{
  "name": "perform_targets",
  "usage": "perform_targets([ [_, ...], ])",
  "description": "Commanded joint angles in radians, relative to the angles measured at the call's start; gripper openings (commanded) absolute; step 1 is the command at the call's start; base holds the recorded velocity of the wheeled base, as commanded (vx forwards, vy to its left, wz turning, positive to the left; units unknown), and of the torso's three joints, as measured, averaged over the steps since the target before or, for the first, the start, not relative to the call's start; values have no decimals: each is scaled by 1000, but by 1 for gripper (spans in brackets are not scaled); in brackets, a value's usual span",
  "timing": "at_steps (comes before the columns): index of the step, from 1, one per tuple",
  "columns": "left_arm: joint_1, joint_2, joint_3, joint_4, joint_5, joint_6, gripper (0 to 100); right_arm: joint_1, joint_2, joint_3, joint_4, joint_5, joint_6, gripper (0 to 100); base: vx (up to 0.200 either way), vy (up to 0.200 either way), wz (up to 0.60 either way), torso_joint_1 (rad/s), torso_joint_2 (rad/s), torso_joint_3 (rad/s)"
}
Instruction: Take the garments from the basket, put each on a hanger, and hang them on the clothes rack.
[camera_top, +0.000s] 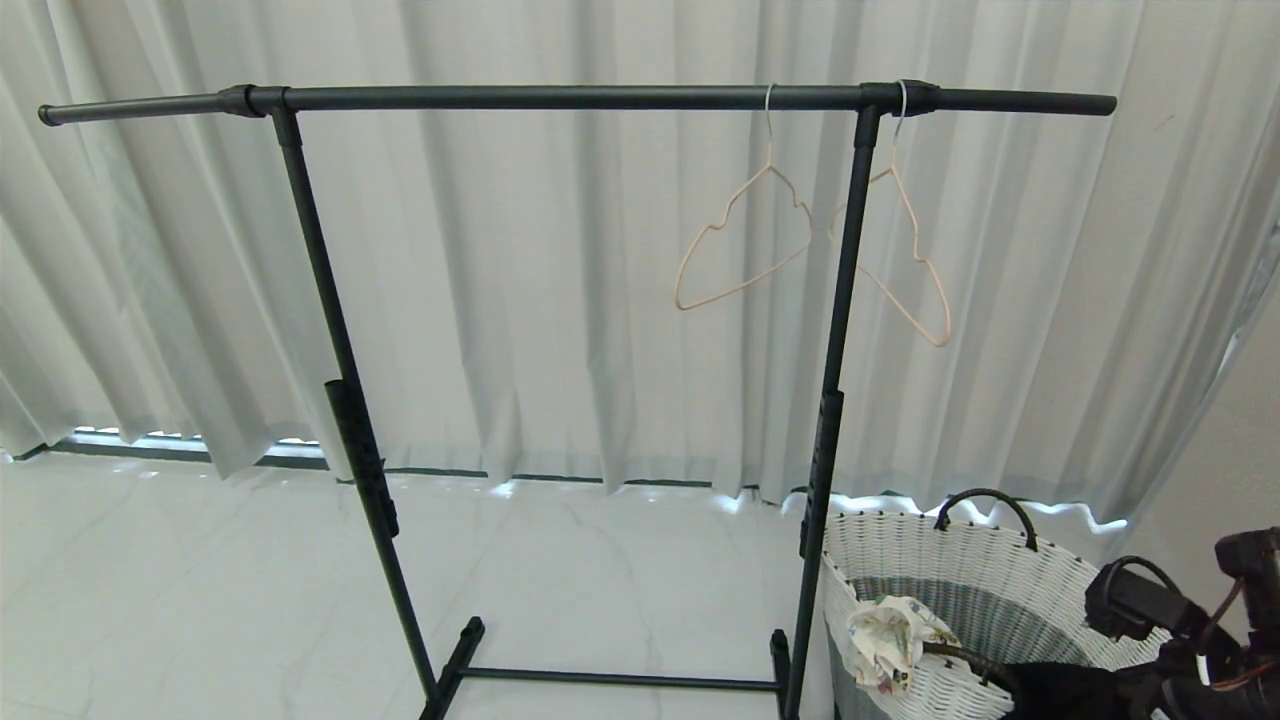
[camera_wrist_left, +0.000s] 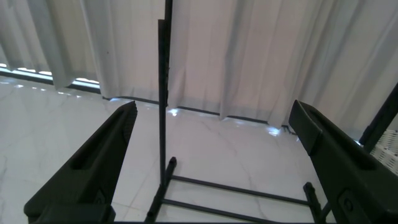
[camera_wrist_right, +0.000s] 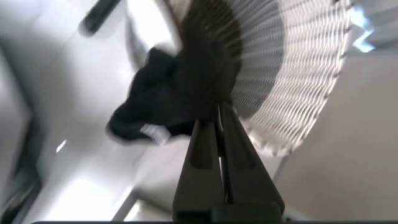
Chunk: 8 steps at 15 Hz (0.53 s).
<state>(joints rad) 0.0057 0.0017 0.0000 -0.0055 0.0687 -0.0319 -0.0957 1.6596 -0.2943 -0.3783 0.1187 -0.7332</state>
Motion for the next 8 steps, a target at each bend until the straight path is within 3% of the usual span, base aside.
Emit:
perform_targets([
  [1, 0, 0, 0, -1, 0, 0, 100, 7, -328, -306, 418, -5, 5, 0, 0, 0, 0, 0, 0, 0],
  [3, 0, 0, 0, -1, 0, 0, 100, 30, -405, -622, 786, -42, 35, 0, 0, 0, 0, 0, 0, 0],
  [7, 0, 0, 0, -1, 0, -2, 100, 136, -440, -961, 1064, -133, 126, 0, 0, 0, 0, 0, 0, 0],
  [8, 0, 0, 0, -1, 0, -2, 100, 163, -449, -1016, 1121, -134, 135, 0, -200, 0, 0, 7, -2, 2],
])
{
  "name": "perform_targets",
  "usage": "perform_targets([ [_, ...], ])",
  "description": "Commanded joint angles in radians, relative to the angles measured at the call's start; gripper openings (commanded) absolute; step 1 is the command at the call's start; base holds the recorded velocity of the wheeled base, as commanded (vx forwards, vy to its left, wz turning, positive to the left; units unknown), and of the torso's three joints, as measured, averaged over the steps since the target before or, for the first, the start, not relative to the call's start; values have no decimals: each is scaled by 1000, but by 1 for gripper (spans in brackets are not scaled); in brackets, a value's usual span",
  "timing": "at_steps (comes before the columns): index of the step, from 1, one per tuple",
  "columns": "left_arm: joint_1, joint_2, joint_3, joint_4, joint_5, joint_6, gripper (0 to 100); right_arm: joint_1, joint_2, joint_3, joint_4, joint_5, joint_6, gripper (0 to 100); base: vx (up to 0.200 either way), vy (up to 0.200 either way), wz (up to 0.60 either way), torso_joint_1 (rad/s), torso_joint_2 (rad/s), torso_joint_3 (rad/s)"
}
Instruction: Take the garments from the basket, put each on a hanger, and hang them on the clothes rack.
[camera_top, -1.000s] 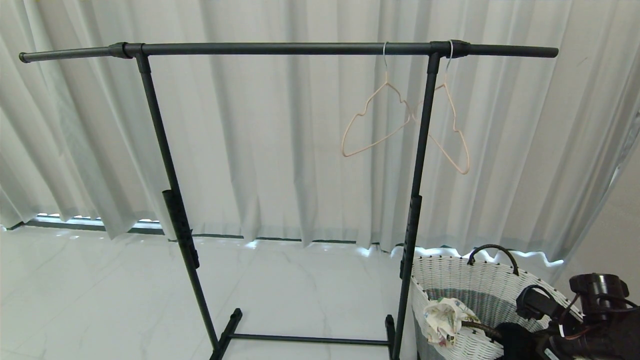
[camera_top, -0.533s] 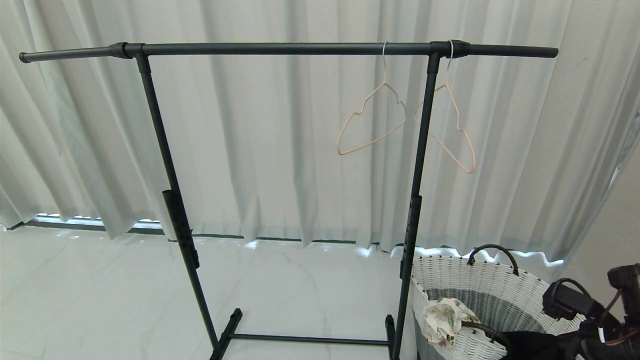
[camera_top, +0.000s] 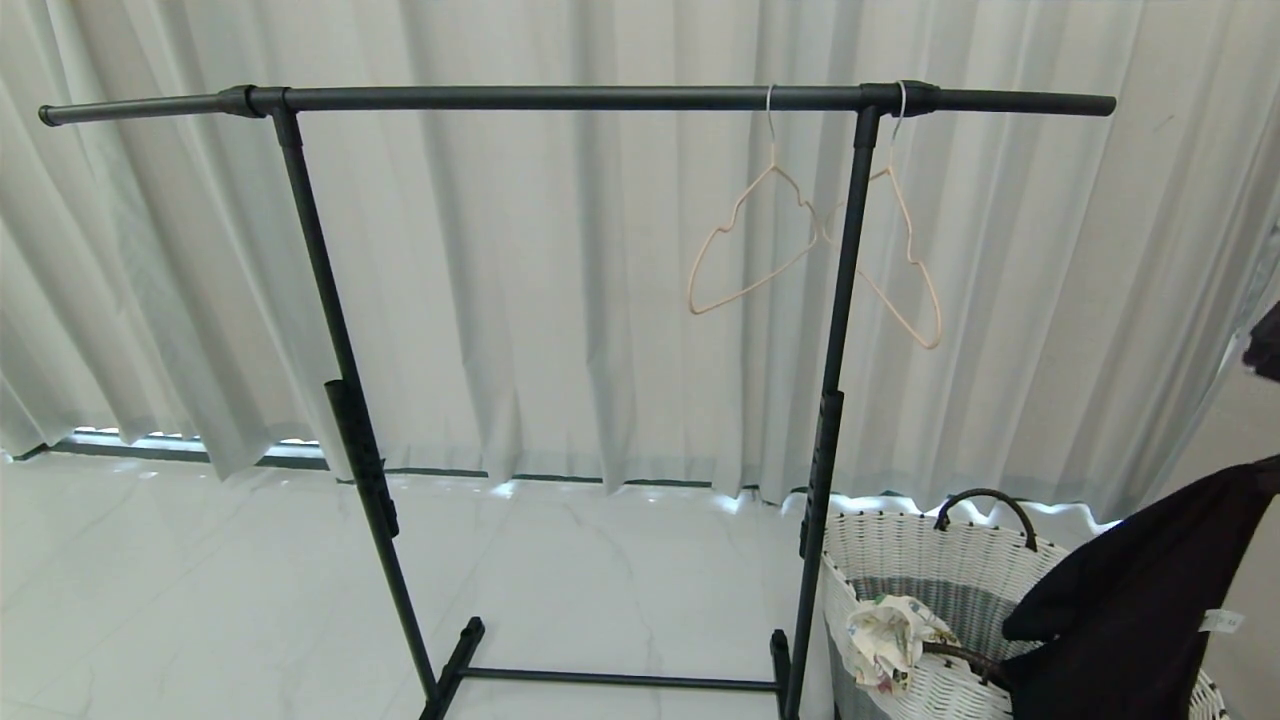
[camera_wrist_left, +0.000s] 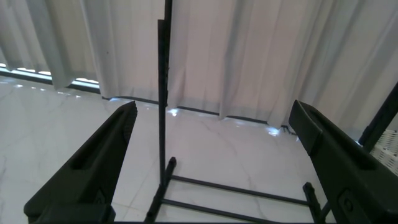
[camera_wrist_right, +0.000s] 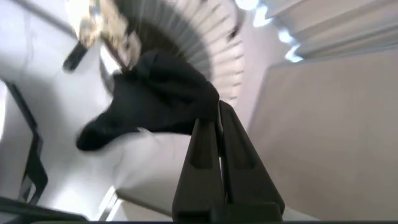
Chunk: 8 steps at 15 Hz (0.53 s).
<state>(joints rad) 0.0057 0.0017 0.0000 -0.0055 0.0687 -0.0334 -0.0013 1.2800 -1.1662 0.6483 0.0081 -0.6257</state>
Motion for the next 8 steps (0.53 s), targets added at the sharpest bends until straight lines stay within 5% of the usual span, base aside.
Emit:
perform_targets([
  [1, 0, 0, 0, -1, 0, 0, 100, 92, -76, -171, 125, -25, 32, 0, -200, 0, 0, 2, 2, 2],
  [5, 0, 0, 0, -1, 0, -2, 100, 156, -113, -184, 140, -42, 32, 0, -200, 0, 0, 6, 2, 4],
  [8, 0, 0, 0, -1, 0, -2, 100, 187, -116, -188, 139, -68, 32, 0, 0, 0, 0, 0, 0, 0],
])
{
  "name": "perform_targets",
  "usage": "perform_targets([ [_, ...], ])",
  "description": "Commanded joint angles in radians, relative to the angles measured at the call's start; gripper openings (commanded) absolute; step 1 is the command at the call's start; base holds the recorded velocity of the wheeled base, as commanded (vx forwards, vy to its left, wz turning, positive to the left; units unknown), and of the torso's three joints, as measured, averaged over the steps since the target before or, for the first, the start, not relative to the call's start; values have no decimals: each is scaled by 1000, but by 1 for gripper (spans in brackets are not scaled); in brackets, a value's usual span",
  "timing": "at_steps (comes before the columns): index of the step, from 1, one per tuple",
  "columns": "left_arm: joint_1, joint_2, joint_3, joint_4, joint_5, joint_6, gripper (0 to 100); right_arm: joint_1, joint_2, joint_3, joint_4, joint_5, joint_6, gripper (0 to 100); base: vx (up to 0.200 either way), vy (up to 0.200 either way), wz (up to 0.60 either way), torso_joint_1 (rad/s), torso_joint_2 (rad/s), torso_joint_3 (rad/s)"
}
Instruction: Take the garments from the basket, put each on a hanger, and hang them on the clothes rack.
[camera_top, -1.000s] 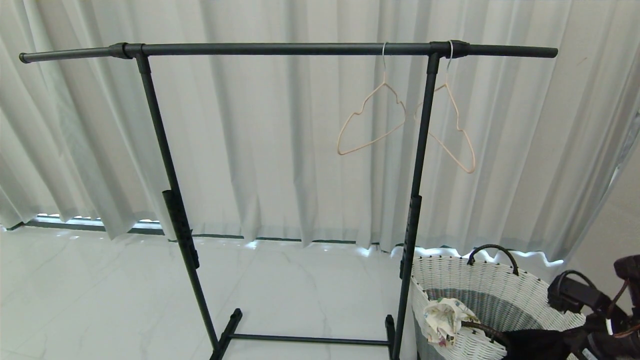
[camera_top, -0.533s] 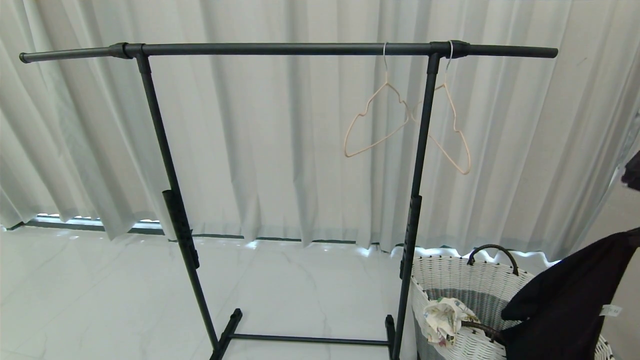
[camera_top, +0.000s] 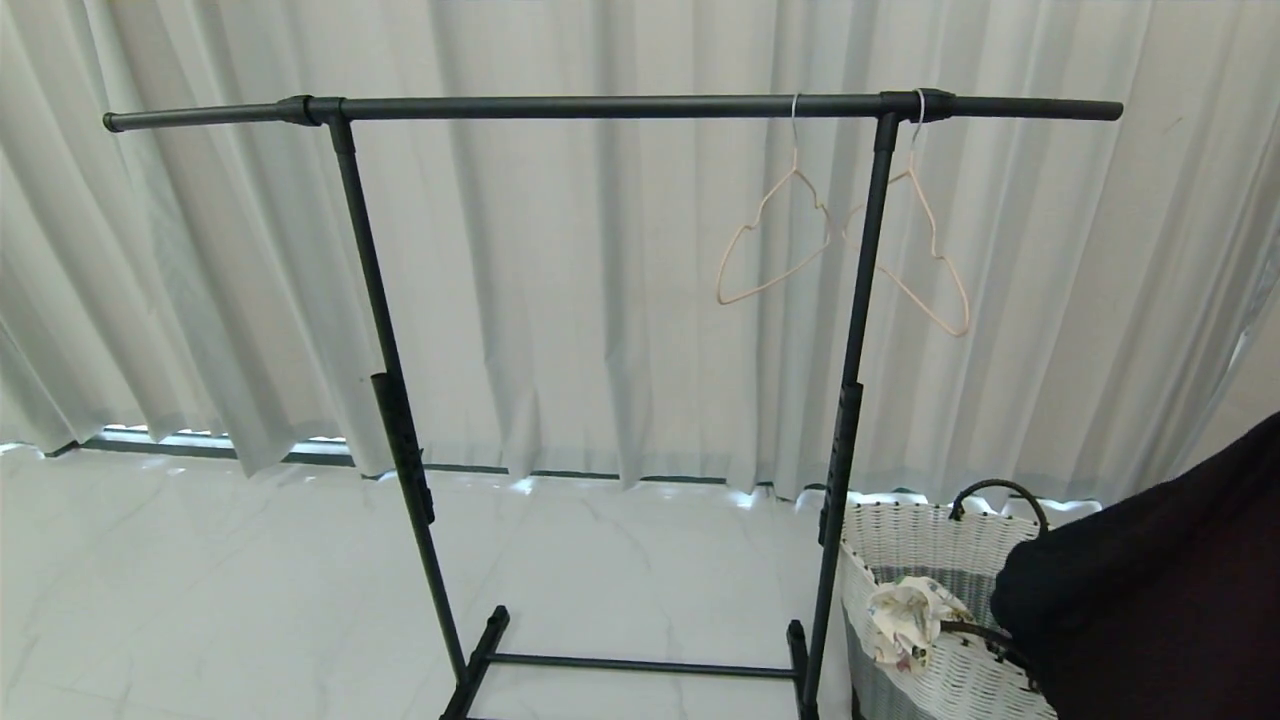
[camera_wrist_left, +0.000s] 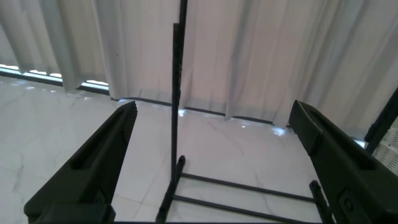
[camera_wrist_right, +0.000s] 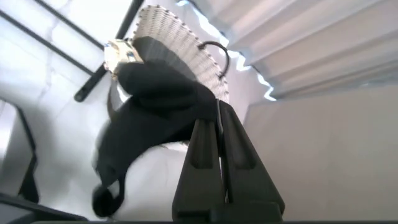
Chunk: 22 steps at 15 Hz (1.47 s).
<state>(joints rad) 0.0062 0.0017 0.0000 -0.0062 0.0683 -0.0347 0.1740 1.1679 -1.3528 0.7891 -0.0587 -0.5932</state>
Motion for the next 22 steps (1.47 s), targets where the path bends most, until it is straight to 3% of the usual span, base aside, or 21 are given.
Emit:
perform_targets([
  [1, 0, 0, 0, 0, 1, 1, 100, 22, -4, -2, -2, -4, 0, 0, 0, 0, 0, 0, 0, 0],
  [6, 0, 1, 0, 0, 1, 2, 100, 82, -5, -2, -2, -6, 0, 0, 0, 0, 0, 0, 0, 0],
  [15, 0, 1, 0, 0, 1, 4, 100, 117, -4, 7, -2, -4, 9, 0, 0, 178, 0, 3, 2, -1],
  [17, 0, 1, 0, 0, 1, 4, 100, 150, 3, 12, -2, -4, 36, 0, 0, 0, 0, 0, 0, 0],
  [18, 0, 0, 0, 0, 2, -1, 100, 242, 33, 17, -2, -4, 138, 0, 0, 0, 0, 0, 0, 0],
  [20, 0, 1, 0, 0, 1, 6, 100, 340, 81, 12, -8, -6, 234, 0, 0, 0, 0, 0, 0, 0],
  [22, 1, 1, 0, 0, 1, -1, 100, 372, 128, 9, -25, -6, 257, 0, 0, 0, 0, 0, 0, 0],
])
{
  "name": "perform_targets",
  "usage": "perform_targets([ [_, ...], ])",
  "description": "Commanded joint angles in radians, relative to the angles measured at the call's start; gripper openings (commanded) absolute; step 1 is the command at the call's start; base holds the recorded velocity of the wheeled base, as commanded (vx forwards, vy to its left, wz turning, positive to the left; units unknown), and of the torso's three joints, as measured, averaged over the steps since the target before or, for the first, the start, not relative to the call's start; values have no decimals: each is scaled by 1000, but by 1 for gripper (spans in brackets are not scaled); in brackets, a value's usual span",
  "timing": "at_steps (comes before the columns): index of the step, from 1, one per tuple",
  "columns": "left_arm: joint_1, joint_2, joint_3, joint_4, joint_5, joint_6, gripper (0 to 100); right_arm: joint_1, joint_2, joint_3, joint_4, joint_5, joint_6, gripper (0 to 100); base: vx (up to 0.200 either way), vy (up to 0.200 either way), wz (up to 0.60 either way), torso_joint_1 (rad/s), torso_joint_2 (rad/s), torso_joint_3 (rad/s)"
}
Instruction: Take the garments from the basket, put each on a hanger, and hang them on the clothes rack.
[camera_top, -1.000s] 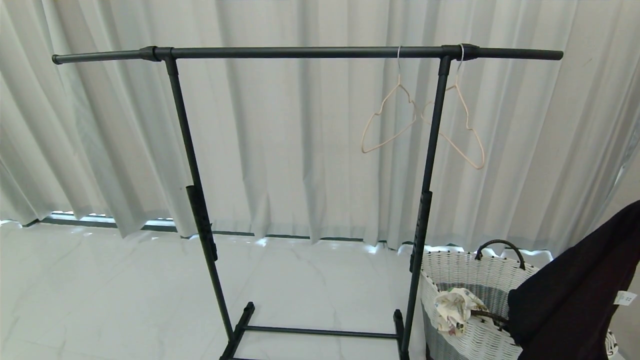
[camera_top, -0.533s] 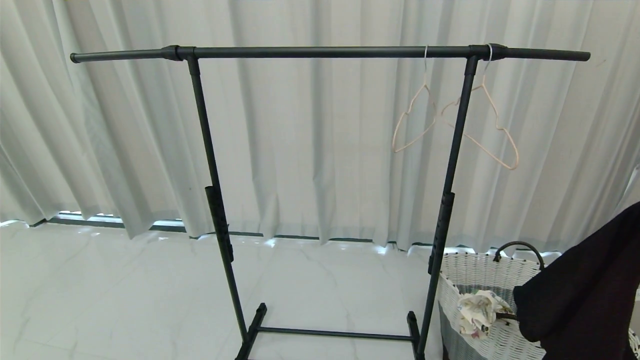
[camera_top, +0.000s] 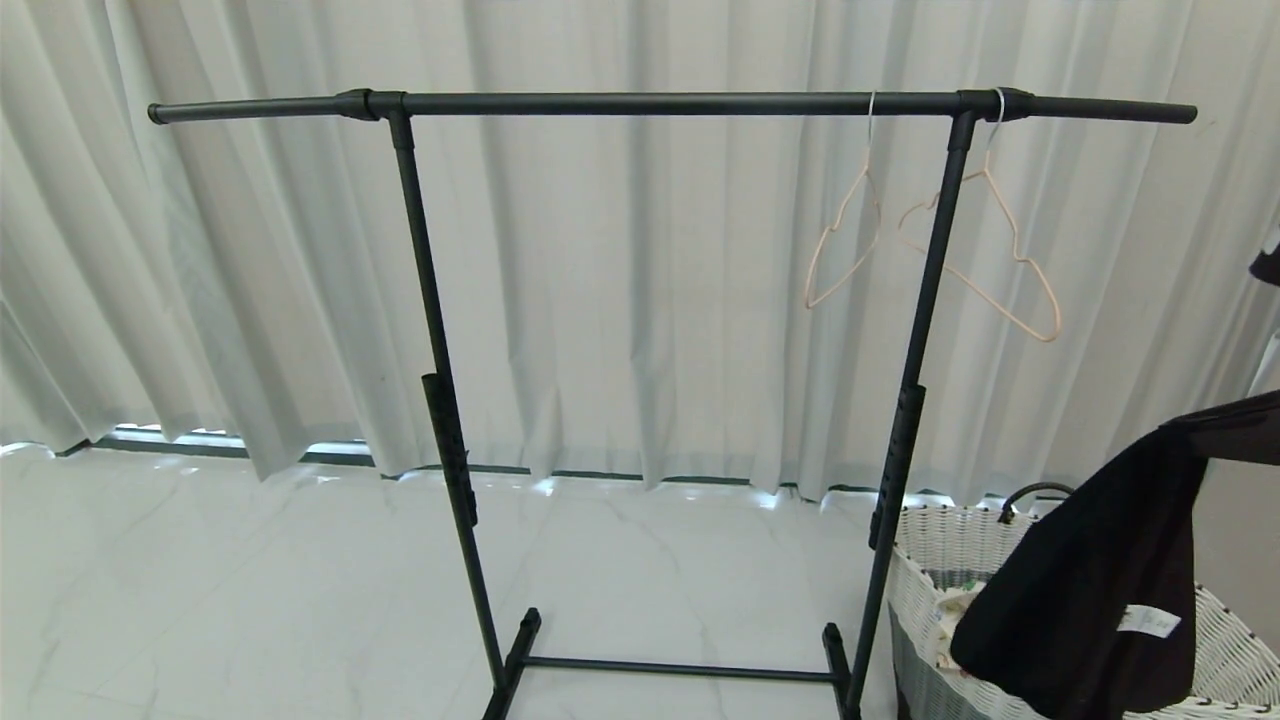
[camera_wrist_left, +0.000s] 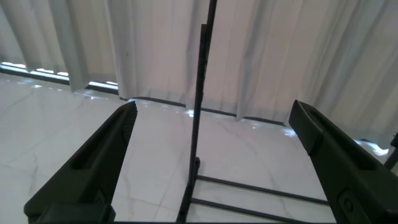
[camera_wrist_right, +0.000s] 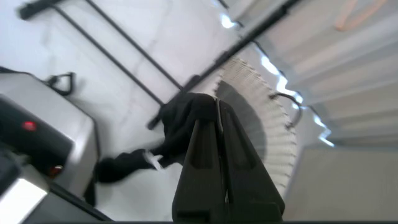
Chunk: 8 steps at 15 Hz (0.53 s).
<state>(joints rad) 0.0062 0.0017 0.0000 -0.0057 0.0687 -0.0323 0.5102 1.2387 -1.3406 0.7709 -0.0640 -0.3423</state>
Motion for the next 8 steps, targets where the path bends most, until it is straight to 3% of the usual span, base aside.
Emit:
perform_targets([
  [1, 1, 1, 0, -2, 0, 8, 100, 36, 76, -3, -12, 0, 6, 0, 0, 0, 0, 0, 0, 0],
  [3, 0, 0, -12, -11, -63, 29, 100, 36, 107, -2, -30, 1, 8, 0, 0, 0, 0, 0, 0, 0],
  [4, -12, 27, -95, -11, -173, 23, 100, 37, 122, 0, -42, 1, 14, 0, 0, 0, 0, 0, 0, 0],
  [5, -32, 142, -201, -13, -241, 8, 100, 40, 142, -2, -58, 3, 17, 0, 0, 0, 0, 0, 0, 0],
  [8, -51, 577, -511, -14, -279, 6, 100, 83, 173, 0, -104, 4, 80, 0, 0, 0, 0, 0, 0, 0],
])
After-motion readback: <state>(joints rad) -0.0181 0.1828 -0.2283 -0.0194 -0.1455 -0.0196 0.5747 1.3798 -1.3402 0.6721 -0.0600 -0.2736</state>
